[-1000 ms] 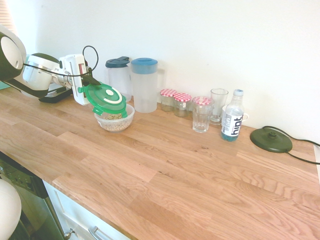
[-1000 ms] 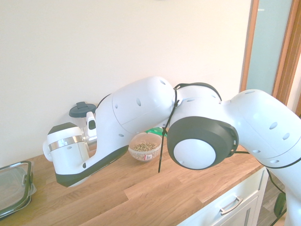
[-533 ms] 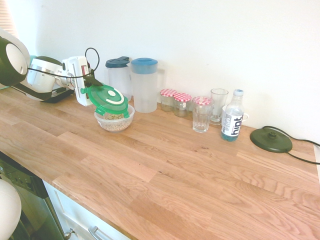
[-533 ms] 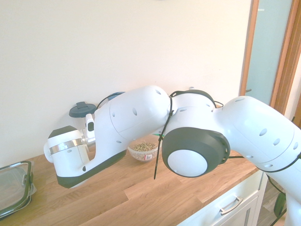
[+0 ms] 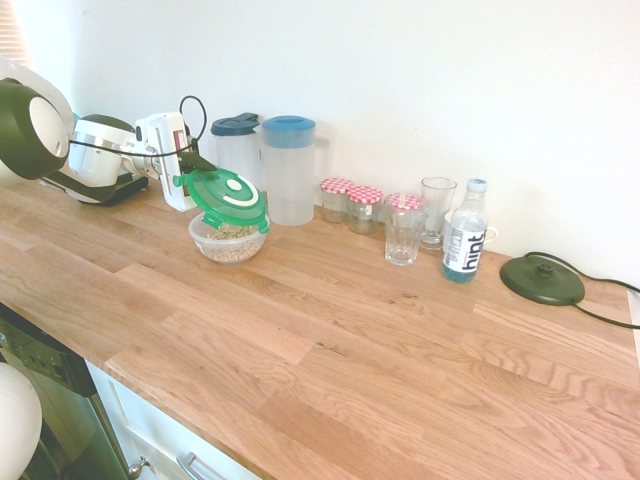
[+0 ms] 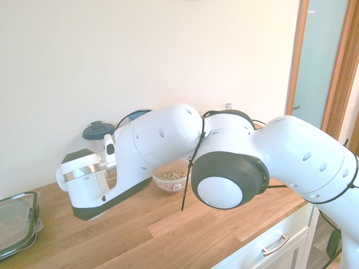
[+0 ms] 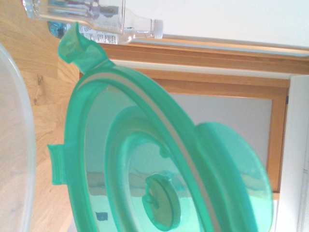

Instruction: Cover the lid of food container

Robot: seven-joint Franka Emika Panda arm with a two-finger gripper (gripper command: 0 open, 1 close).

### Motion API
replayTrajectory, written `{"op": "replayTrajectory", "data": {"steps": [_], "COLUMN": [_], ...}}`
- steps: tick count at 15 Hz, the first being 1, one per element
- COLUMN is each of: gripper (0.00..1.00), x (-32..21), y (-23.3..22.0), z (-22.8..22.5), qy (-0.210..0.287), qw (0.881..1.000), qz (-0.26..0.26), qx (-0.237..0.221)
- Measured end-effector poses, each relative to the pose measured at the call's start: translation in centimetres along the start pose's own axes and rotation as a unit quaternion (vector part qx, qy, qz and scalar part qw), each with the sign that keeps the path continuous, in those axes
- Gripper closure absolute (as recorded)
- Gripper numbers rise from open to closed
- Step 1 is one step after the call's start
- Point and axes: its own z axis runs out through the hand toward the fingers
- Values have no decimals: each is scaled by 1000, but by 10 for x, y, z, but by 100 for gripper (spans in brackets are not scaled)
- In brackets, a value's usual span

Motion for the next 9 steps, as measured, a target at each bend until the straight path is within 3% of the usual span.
{"op": "replayTrajectory", "data": {"steps": [6,7,9], "gripper": [100,0,0], "x": [-9,-12,-15], "y": [0,-1,-3], "z": [-11,-12,-13], "qy": [3,4,3], "qw": [1000,1000,1000], "qz": [-6,-8,-11], "qx": [6,6,6]}}
